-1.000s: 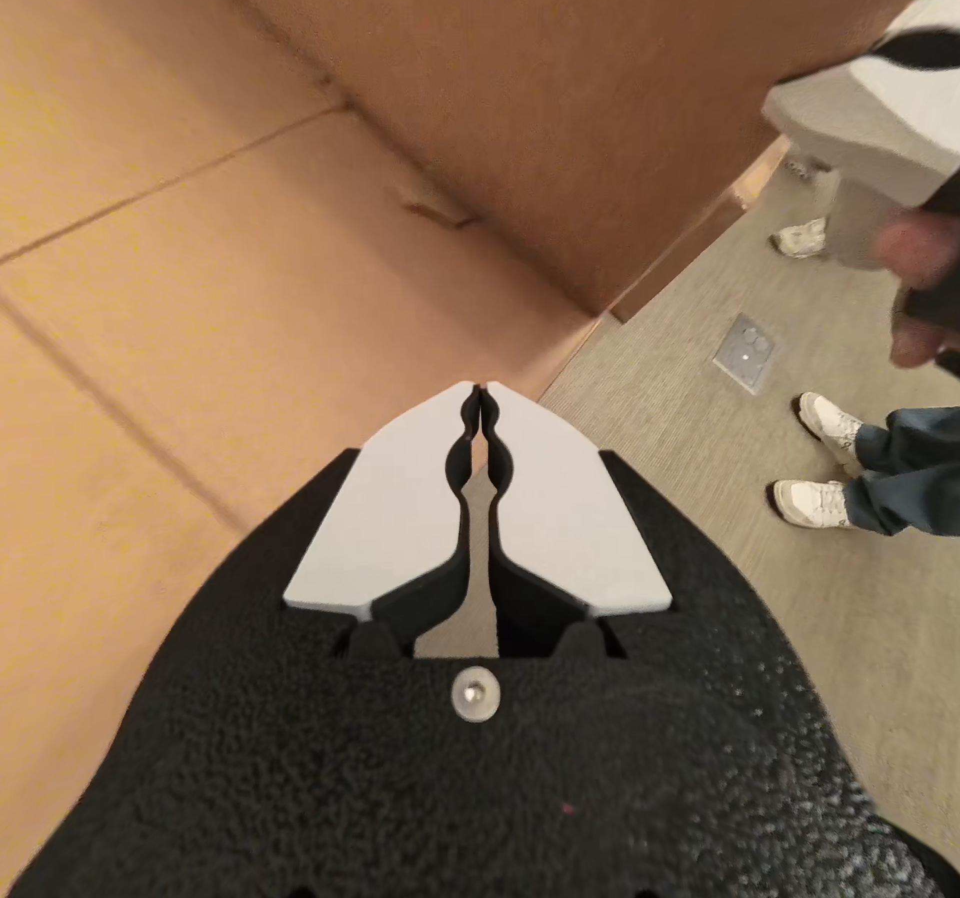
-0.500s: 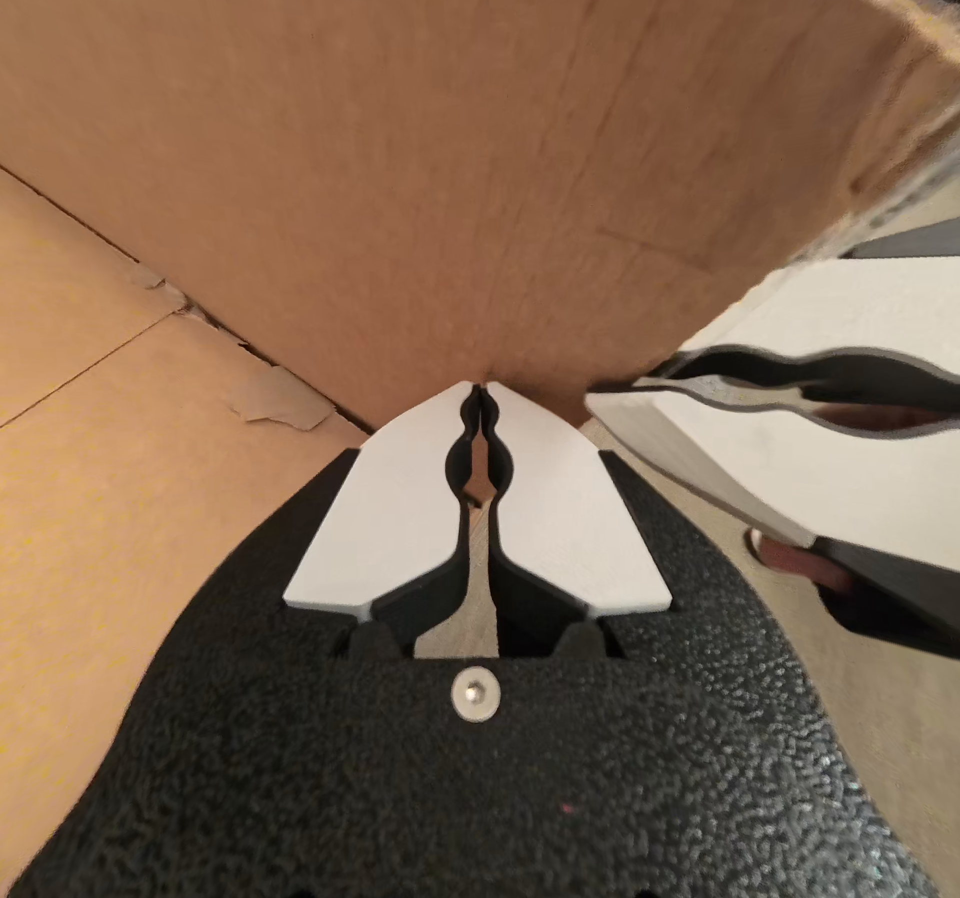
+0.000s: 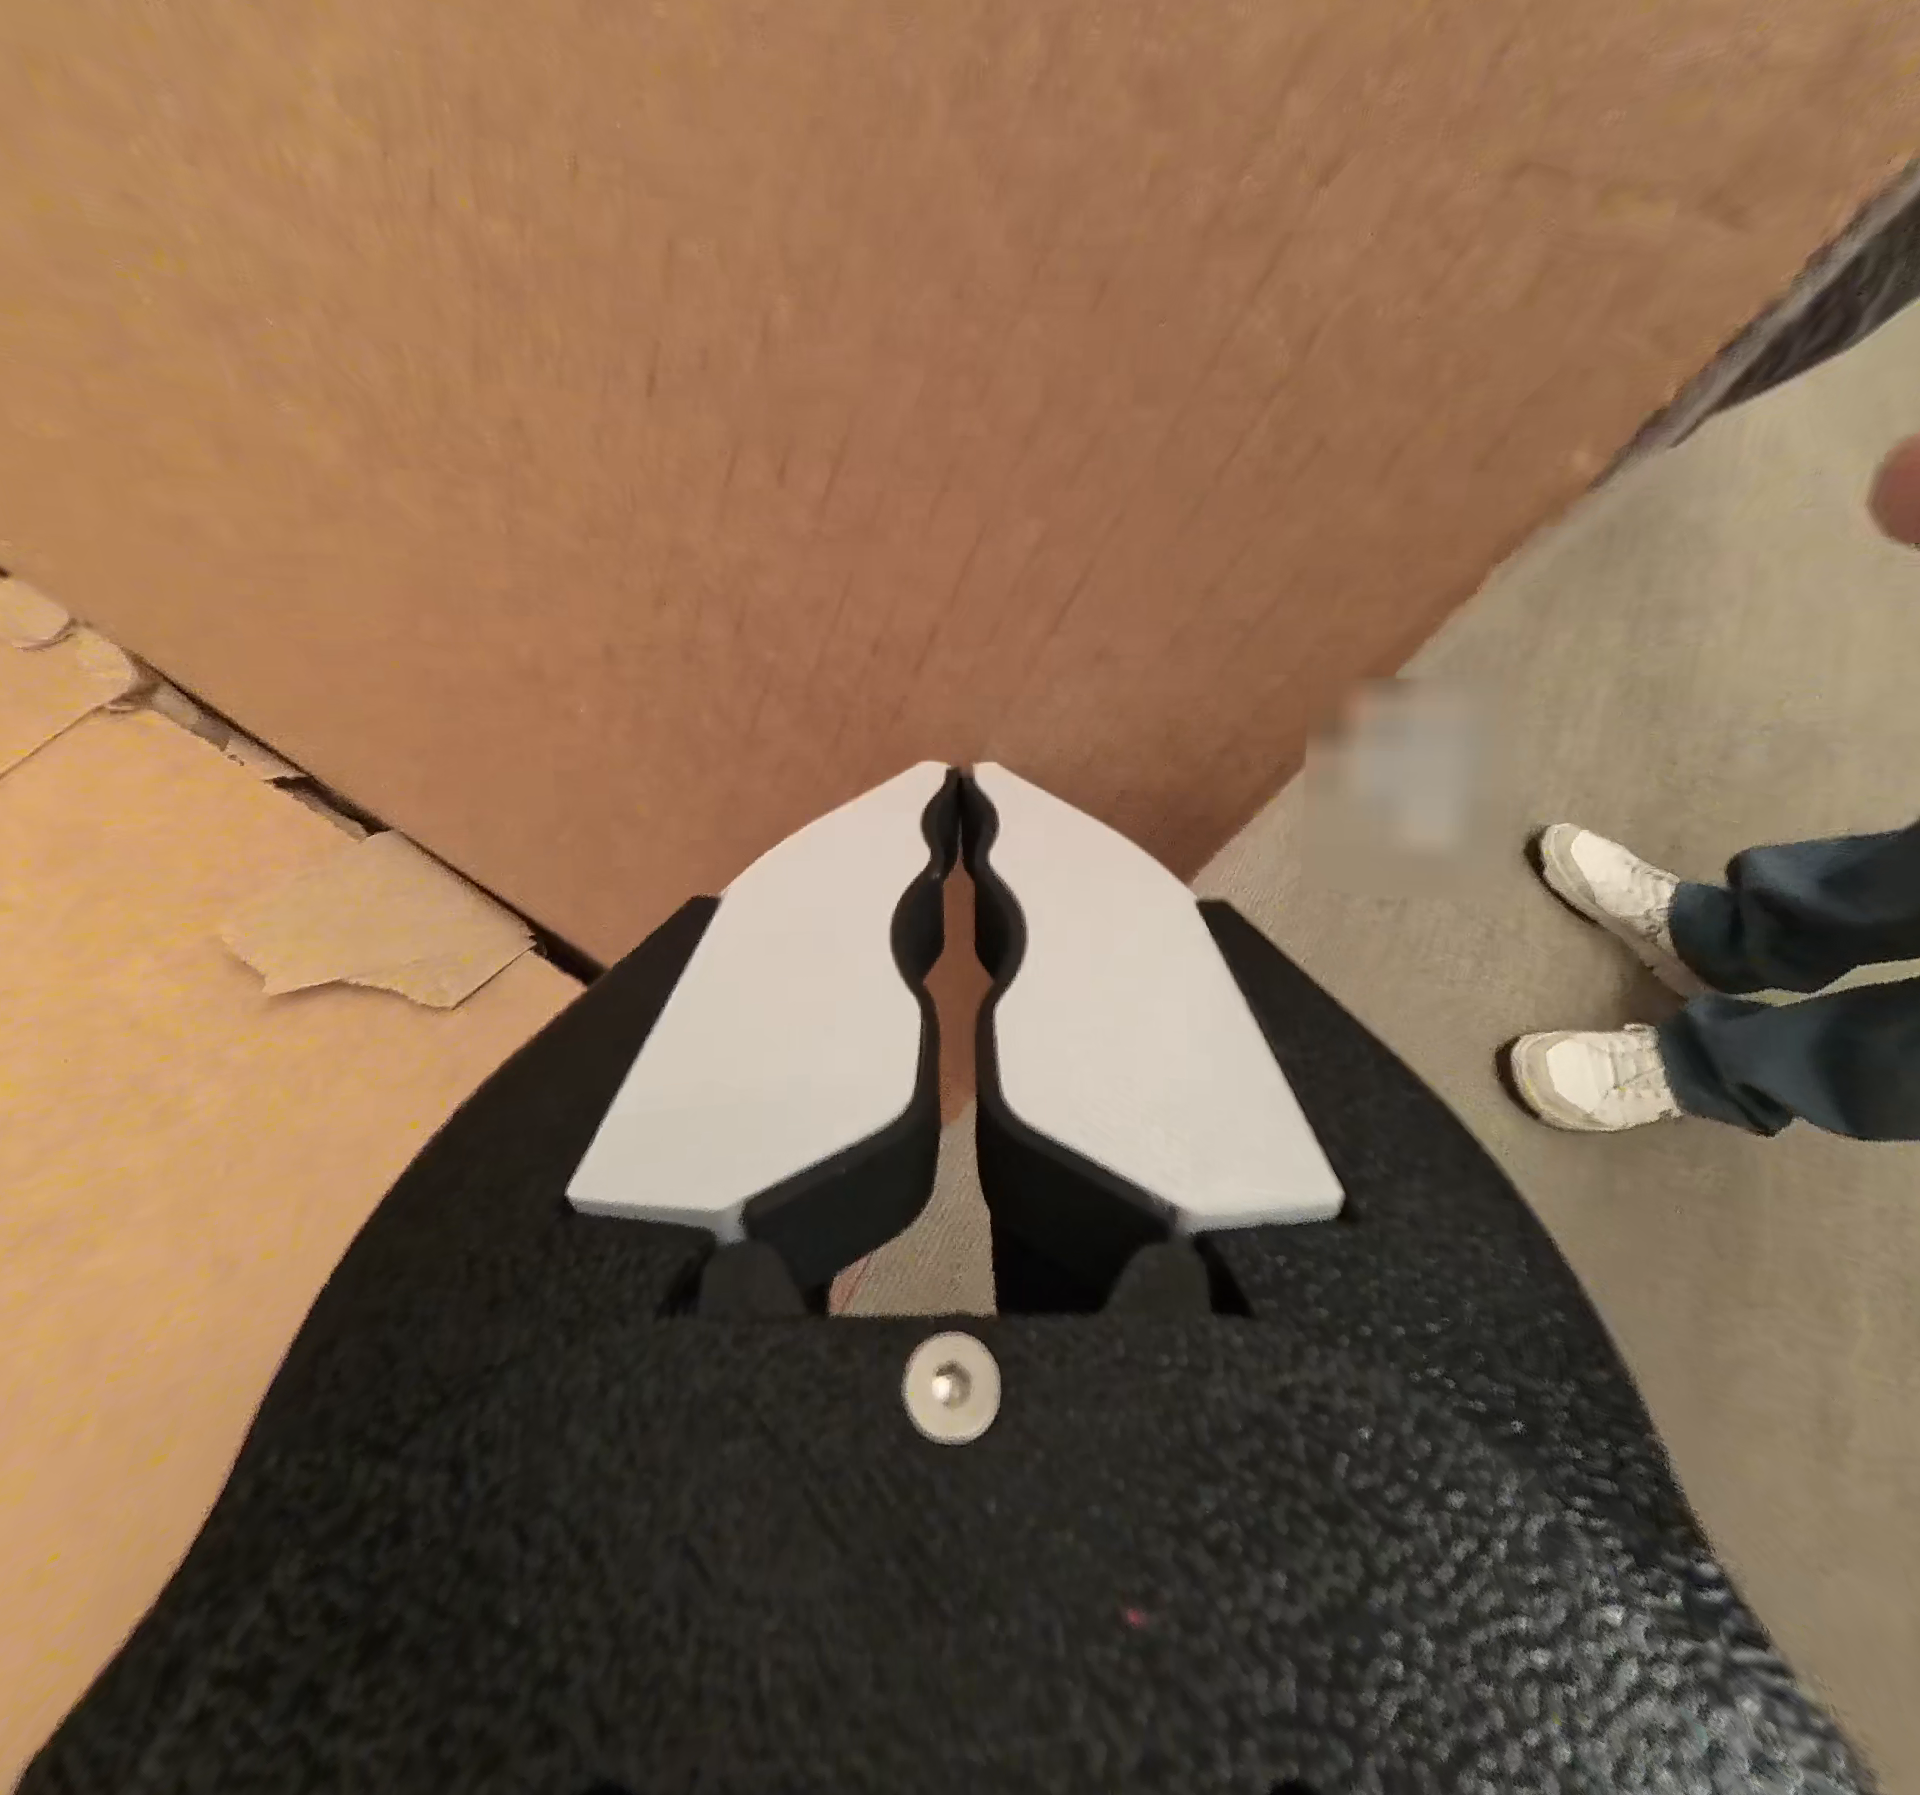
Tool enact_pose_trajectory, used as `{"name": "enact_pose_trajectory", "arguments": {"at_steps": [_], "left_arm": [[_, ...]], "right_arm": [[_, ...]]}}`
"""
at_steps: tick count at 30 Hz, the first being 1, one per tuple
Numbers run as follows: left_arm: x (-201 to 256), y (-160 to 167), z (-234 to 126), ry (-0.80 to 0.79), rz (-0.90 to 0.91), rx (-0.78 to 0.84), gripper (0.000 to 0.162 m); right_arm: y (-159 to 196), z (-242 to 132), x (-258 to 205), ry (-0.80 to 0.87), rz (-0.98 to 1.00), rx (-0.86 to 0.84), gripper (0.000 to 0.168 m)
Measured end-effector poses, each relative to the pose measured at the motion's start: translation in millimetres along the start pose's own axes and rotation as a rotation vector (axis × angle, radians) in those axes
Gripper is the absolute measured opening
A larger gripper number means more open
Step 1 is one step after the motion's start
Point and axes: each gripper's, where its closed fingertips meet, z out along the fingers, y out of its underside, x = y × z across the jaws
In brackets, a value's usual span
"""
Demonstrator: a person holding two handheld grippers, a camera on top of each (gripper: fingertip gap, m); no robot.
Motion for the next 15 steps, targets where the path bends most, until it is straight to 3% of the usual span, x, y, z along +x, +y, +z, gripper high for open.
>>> {"name": "enact_pose_trajectory", "arguments": {"at_steps": [8,15], "left_arm": [[-6,31,32,-0.022,0.013,-0.077,0.0],[-59,52,-18,-0.111,-0.025,-0.029,0.0]], "right_arm": [[70,69,36,0.049,0.028,-0.226,0.0],[143,102,22,0.003,0.017,-0.344,0.0]]}}
